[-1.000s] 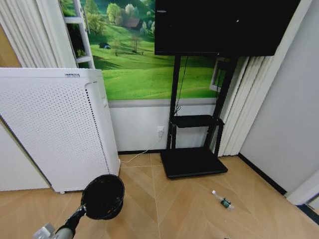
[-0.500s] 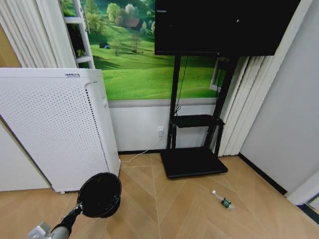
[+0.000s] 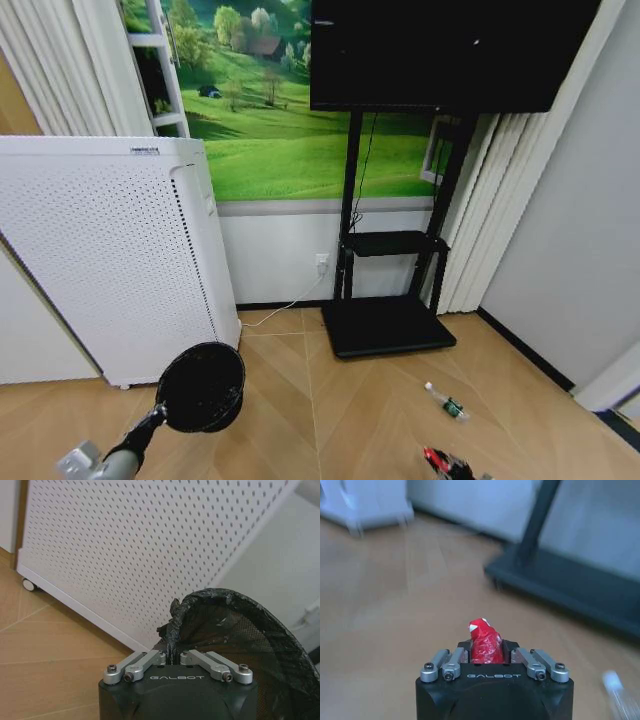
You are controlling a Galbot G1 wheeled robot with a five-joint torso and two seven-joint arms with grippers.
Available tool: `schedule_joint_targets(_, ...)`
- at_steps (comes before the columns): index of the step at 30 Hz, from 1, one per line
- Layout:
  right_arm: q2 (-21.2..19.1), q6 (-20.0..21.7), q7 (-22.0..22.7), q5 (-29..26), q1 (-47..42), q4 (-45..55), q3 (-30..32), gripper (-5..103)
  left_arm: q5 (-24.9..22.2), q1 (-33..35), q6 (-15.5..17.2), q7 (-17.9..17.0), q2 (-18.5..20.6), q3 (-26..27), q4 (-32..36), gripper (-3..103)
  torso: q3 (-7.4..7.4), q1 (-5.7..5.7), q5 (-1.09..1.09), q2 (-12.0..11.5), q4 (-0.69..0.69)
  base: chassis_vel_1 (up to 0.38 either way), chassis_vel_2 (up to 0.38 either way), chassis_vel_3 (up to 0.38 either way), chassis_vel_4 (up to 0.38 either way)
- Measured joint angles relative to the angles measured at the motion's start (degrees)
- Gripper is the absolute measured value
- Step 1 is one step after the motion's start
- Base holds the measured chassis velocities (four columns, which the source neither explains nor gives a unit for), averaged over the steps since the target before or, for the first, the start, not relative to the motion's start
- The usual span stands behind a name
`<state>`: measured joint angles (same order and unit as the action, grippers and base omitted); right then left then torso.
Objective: Pick up the trash bin and place the garbage on the floor into it.
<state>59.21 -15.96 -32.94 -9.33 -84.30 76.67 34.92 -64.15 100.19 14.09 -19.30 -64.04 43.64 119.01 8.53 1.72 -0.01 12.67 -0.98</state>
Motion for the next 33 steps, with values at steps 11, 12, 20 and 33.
schedule_joint_targets(11,0.38,4.11,-4.16,-9.11,-0.44,23.25,-2.40,32,8.41,-16.21,-3.07,8.97,16.05,-23.79,-12.90,7,0.00,0.00,-0.03,0.00,-0.04,0.000,0.000,0.000,0.000)
schedule_joint_targets(12,1.65,4.28,-4.40,-8.58,-1.31,25.55,-2.42,32,8.62,-20.47,-3.37,11.72,18.61,-29.01,-15.15,7,0.00,0.00,0.03,-0.01,-0.06,0.000,0.000,0.000,0.000)
schedule_joint_targets(20,7.25,3.84,-8.33,-6.37,-4.76,31.75,-2.43,32,6.81,-38.33,-5.03,18.14,19.67,-47.15,-22.72,7,0.00,0.00,0.03,0.00,-0.05,0.000,0.000,0.000,0.000)
schedule_joint_targets(33,9.28,0.67,-9.49,-1.33,-6.52,29.72,-5.33,32,6.12,-41.14,-5.93,24.77,13.95,-58.52,-21.72,7,0.00,0.00,0.02,0.00,-0.03,0.000,0.000,0.000,0.000)
